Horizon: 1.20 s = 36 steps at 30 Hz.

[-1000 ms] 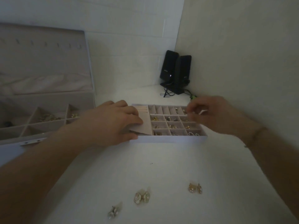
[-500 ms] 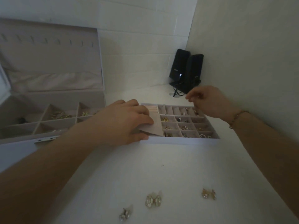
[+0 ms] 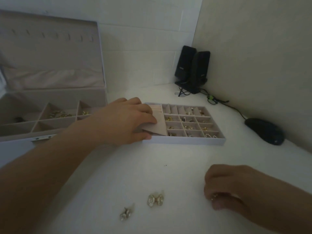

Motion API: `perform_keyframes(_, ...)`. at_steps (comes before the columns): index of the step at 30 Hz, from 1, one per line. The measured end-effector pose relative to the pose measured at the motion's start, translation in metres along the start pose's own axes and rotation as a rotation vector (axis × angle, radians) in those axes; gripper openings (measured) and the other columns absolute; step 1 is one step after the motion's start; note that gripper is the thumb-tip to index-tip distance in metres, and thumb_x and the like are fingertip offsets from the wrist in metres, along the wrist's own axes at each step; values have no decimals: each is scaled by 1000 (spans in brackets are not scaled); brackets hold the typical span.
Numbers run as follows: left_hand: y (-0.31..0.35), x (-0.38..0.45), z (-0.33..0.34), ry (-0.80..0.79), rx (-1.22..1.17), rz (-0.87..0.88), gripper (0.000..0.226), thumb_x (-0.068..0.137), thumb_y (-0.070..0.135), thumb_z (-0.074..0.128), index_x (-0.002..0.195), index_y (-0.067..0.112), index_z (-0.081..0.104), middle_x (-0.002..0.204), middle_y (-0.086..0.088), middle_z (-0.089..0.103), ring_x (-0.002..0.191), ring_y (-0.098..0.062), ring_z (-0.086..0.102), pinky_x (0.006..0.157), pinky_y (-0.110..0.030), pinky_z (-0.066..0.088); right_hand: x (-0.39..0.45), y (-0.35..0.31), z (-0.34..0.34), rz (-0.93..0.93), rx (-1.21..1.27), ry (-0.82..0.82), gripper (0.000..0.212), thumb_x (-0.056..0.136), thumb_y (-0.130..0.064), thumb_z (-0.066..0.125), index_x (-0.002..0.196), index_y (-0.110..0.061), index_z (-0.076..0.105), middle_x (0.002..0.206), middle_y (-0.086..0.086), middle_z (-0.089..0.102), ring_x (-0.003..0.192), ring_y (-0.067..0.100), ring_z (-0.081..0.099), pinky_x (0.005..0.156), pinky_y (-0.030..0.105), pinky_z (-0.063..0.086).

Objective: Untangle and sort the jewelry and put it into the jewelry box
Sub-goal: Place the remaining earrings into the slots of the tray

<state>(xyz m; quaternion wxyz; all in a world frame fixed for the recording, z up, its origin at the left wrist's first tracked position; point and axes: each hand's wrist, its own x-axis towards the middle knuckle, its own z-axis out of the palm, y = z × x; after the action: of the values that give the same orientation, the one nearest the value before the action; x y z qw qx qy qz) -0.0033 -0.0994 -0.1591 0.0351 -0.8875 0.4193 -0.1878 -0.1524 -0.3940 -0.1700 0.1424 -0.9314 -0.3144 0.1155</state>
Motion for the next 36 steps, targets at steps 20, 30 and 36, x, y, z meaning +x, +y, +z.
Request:
perform_keyframes(20, 2, 2, -5, -46, -21, -7, 49, 89, 61, 49, 133, 40, 50, 133, 13, 51, 118, -17, 45, 91, -36, 42, 170, 68, -89, 307, -52, 517, 12, 90, -23, 61, 98, -21, 70, 86, -11, 64, 66, -6, 55, 69, 12, 45)
perform_keyframes(30, 5, 3, -9, -71, -16, -26, 50, 89, 60, 50, 133, 38, 49, 132, 12, 51, 116, -17, 45, 87, -34, 40, 103, -49, -71, -18, -99, -204, 47, 65, -68, 61, 109, -54, 51, 102, -32, 53, 82, -11, 57, 64, 13, 50)
perform_keyframes(36, 7, 2, -12, -97, -5, -34, 51, 90, 60, 48, 136, 38, 47, 136, 12, 49, 120, -16, 42, 91, -34, 38, 90, -79, -15, -278, -246, -245, 28, 82, -38, 67, 104, -34, 49, 101, -11, 44, 86, 6, 48, 76, 35, 49)
